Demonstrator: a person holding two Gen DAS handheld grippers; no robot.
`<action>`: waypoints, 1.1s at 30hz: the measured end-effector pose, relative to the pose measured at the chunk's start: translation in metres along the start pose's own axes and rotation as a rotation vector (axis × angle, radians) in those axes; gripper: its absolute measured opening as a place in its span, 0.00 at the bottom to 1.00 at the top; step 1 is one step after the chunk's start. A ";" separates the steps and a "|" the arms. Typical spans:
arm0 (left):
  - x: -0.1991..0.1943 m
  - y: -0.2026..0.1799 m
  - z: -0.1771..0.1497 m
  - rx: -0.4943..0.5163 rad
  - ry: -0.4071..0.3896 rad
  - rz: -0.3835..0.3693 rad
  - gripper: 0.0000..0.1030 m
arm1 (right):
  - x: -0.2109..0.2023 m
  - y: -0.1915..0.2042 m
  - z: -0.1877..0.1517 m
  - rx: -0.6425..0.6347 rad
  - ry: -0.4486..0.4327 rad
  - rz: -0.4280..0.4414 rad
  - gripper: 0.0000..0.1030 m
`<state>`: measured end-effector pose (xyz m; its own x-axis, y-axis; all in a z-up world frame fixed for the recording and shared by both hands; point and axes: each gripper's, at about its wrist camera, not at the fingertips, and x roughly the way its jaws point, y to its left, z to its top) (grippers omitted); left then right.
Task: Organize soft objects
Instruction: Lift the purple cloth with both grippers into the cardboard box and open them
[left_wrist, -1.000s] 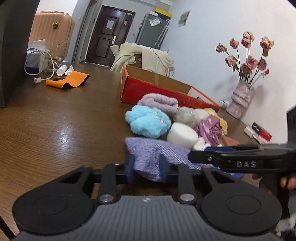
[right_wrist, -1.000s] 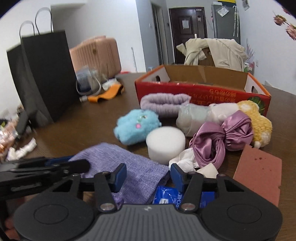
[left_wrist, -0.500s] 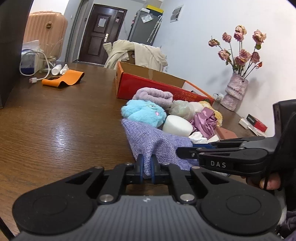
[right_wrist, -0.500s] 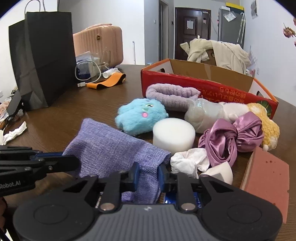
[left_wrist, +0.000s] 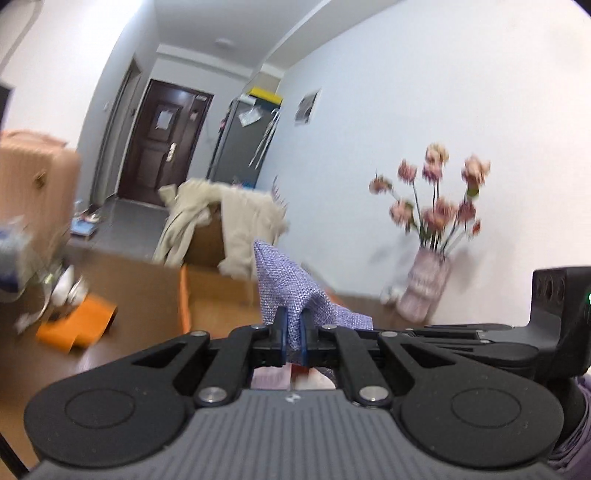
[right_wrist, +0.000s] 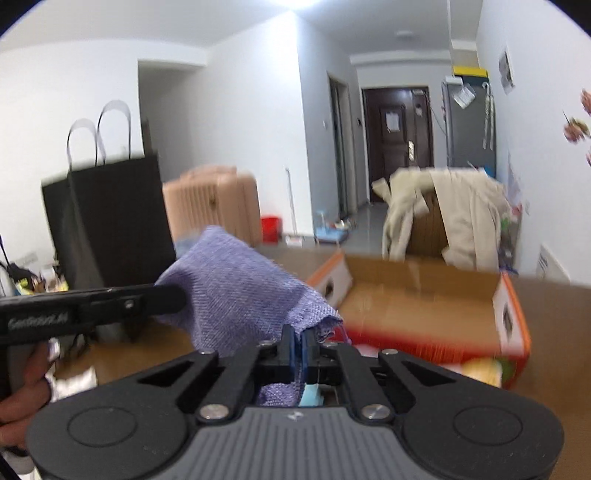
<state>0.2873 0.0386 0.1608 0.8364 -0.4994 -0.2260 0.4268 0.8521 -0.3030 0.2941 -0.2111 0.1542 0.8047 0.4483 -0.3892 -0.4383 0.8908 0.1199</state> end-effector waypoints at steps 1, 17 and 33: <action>0.014 0.003 0.013 0.000 0.003 -0.010 0.07 | 0.007 -0.011 0.019 -0.010 -0.013 -0.001 0.03; 0.312 0.098 0.011 -0.054 0.383 0.297 0.22 | 0.322 -0.154 0.084 -0.057 0.421 -0.207 0.05; 0.139 0.051 0.067 0.045 0.122 0.356 0.97 | 0.182 -0.150 0.119 -0.019 0.214 -0.177 0.54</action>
<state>0.4484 0.0233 0.1763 0.8891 -0.1831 -0.4194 0.1334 0.9804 -0.1452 0.5542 -0.2539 0.1742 0.7671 0.2584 -0.5872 -0.3078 0.9513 0.0166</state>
